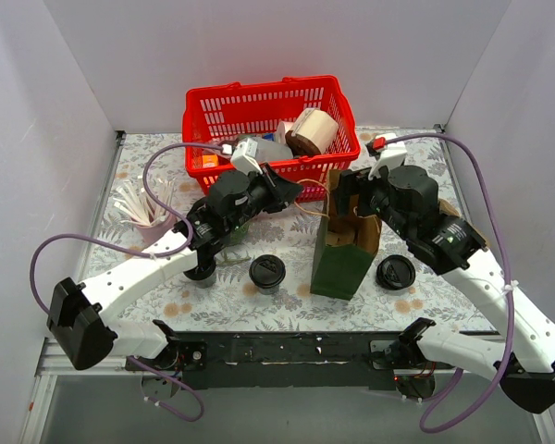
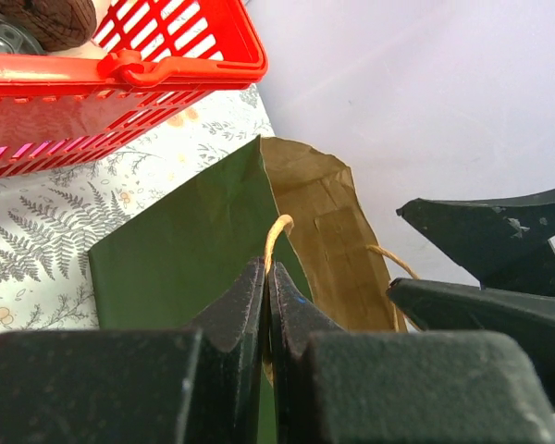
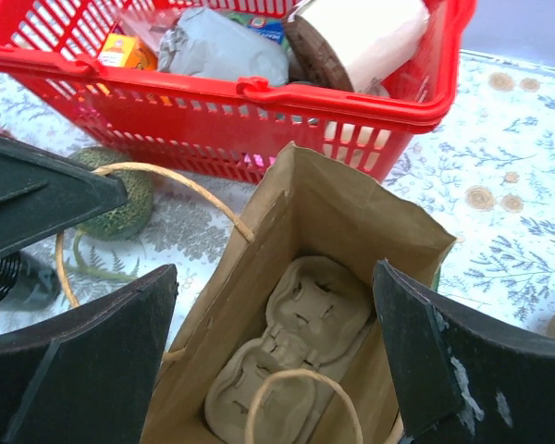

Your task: Pack the takeout coffee

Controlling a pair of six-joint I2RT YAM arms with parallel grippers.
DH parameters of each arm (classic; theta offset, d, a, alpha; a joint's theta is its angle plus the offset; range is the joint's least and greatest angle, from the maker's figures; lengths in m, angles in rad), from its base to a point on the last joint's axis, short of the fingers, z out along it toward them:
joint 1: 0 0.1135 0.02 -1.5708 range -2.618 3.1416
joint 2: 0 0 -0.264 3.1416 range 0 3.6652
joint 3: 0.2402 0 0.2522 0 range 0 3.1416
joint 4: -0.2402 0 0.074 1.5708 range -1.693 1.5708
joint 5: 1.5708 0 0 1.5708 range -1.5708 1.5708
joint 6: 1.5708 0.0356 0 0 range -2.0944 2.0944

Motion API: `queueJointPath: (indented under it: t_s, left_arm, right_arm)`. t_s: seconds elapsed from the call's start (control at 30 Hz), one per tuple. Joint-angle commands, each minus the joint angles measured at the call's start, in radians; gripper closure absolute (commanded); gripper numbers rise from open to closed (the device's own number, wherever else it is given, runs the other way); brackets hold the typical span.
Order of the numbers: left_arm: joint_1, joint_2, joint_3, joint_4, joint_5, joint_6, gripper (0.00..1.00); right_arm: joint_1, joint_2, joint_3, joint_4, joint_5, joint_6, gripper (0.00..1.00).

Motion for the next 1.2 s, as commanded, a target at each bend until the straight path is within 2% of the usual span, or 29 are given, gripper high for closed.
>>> queueJointPath:
  t_s: [0.0,0.17,0.33,0.7,0.87,1.0,1.1,1.17]
  left_arm:
    - [-0.015,-0.064,0.001,-0.020,-0.084,0.018,1.00]
    - [-0.020,-0.077,0.003,-0.029,-0.096,0.027,1.00]
    - [-0.026,-0.093,-0.014,-0.064,-0.113,0.024,1.00]
    - [-0.030,-0.110,-0.022,-0.120,-0.087,-0.002,1.00]
    - [-0.034,-0.136,-0.035,-0.123,-0.096,-0.015,1.00]
    - [-0.038,-0.138,-0.029,-0.124,-0.084,-0.010,1.00]
    - [-0.040,-0.130,-0.022,-0.137,-0.078,-0.002,1.00]
    - [-0.040,-0.129,-0.014,-0.140,-0.070,0.007,1.00]
  right_arm:
    - [-0.001,0.036,0.134,-0.135,-0.109,0.034,0.06]
    - [-0.003,0.010,0.145,-0.163,-0.092,0.052,0.05]
    - [-0.003,-0.052,0.120,-0.145,0.006,0.067,0.04]
    - [-0.004,-0.108,0.103,-0.206,0.098,-0.004,0.03]
    - [-0.004,-0.031,0.154,-0.331,0.123,0.098,0.03]
    - [-0.004,0.012,0.115,-0.373,0.158,0.164,0.03]
    - [-0.013,0.041,0.097,-0.375,0.128,0.193,0.06]
    - [-0.018,0.069,0.091,-0.381,0.117,0.207,0.13]
